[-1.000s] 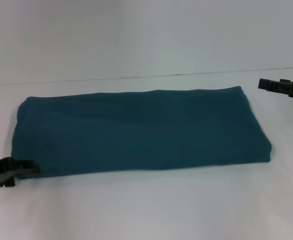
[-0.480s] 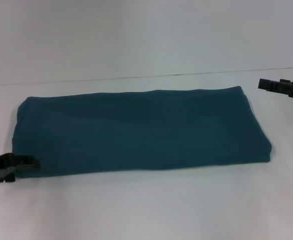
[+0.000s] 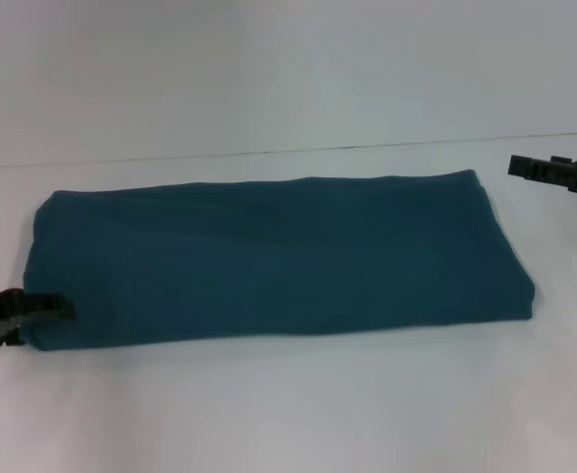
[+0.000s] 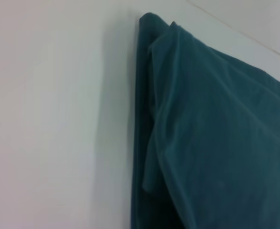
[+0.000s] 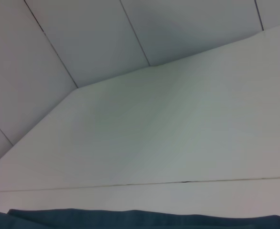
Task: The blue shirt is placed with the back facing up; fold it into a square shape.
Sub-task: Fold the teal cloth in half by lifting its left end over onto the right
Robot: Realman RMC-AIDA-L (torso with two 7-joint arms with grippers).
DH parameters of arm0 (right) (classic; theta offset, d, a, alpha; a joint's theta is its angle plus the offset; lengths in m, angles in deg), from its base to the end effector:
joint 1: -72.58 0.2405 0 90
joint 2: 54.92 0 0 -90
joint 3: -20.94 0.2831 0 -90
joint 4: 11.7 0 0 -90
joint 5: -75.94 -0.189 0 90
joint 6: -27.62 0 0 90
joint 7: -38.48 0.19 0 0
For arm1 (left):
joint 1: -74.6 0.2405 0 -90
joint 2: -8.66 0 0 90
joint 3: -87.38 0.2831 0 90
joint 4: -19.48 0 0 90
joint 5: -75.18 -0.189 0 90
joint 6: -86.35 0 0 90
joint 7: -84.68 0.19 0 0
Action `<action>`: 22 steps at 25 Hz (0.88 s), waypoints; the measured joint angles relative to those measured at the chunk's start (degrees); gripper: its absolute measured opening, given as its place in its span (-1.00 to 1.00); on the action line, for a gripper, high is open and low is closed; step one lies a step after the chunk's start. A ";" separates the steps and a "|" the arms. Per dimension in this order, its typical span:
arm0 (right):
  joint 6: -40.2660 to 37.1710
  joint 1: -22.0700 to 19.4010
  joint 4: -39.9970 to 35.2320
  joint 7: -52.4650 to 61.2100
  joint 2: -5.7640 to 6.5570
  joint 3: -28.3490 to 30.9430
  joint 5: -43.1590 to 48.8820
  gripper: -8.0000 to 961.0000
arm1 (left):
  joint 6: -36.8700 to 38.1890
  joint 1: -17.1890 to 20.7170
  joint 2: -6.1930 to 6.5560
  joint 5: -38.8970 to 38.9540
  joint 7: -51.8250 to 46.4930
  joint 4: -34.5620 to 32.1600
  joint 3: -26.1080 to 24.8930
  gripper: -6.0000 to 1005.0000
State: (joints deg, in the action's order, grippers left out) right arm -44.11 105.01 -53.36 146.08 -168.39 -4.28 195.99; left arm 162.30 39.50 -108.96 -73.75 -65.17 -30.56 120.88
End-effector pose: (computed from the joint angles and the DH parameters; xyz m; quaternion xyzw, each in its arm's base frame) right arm 0.3187 0.4192 0.0499 -0.7921 0.4514 0.2500 0.3261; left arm -0.3368 0.3868 -0.0051 -0.6914 -0.6757 -0.0730 0.2451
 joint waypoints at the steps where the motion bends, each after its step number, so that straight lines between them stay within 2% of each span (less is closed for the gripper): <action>1: 0.00 0.00 0.00 0.01 0.00 0.00 0.00 0.94 | 0.00 -0.11 0.03 0.06 0.00 0.00 0.00 0.75; 7: 0.02 0.00 0.00 0.02 0.00 0.00 0.00 0.94 | 0.42 -0.71 0.13 -0.21 -0.08 -0.15 0.31 0.75; 16: 0.18 -0.07 0.00 0.03 0.16 0.00 0.00 0.94 | 0.59 1.04 0.22 -2.46 -2.21 -2.16 -0.15 0.75; 22: 0.12 0.13 0.00 0.11 0.42 0.00 -0.05 0.94 | 1.69 0.14 0.21 -2.73 -3.78 -1.77 1.33 0.75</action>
State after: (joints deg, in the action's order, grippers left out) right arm -43.99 105.14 -53.36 146.19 -167.97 -4.28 195.95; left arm 163.98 39.65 -108.75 -76.48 -68.95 -32.33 122.22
